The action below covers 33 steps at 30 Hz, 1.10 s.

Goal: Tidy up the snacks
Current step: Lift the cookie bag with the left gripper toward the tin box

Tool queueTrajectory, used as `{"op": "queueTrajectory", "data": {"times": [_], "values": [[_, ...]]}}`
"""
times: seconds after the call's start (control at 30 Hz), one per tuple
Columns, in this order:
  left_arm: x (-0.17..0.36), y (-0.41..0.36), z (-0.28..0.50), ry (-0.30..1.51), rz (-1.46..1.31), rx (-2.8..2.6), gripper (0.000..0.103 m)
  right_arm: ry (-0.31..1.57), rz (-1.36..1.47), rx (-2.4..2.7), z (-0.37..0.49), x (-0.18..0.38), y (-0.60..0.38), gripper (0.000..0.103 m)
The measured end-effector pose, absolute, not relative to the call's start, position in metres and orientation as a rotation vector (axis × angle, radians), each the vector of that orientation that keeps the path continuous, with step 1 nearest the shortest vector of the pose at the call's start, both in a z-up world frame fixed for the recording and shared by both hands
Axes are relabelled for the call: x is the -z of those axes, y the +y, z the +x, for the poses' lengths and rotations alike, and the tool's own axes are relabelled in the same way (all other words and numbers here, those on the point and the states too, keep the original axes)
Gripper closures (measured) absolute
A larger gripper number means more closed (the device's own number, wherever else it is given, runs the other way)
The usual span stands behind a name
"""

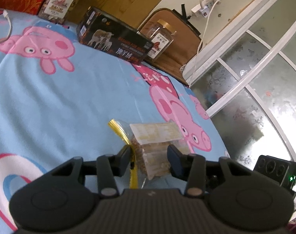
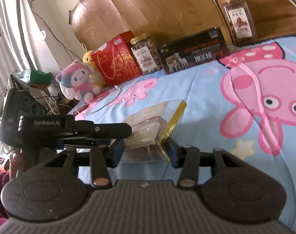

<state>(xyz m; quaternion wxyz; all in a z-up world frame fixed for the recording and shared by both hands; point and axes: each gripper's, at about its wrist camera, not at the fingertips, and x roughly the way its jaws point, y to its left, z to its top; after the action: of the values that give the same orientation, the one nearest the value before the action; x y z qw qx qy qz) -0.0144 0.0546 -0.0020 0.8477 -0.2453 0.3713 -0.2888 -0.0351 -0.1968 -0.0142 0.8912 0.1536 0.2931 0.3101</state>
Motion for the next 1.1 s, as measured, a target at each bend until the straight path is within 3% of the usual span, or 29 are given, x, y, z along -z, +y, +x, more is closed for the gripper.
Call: {"op": "queueTrajectory", "data": {"times": [0.6,1.1], "values": [[-0.038,0.007,-0.003,0.731,-0.382,0.687,0.060,0.447,0.333,-0.546,-0.048,-0.007,-0.223,0.053],[-0.041,-0.005,0.005,0.750,-0.356,0.684,0.060,0.438,0.355,-0.523,-0.048,-0.004,-0.228,0.053]]}}
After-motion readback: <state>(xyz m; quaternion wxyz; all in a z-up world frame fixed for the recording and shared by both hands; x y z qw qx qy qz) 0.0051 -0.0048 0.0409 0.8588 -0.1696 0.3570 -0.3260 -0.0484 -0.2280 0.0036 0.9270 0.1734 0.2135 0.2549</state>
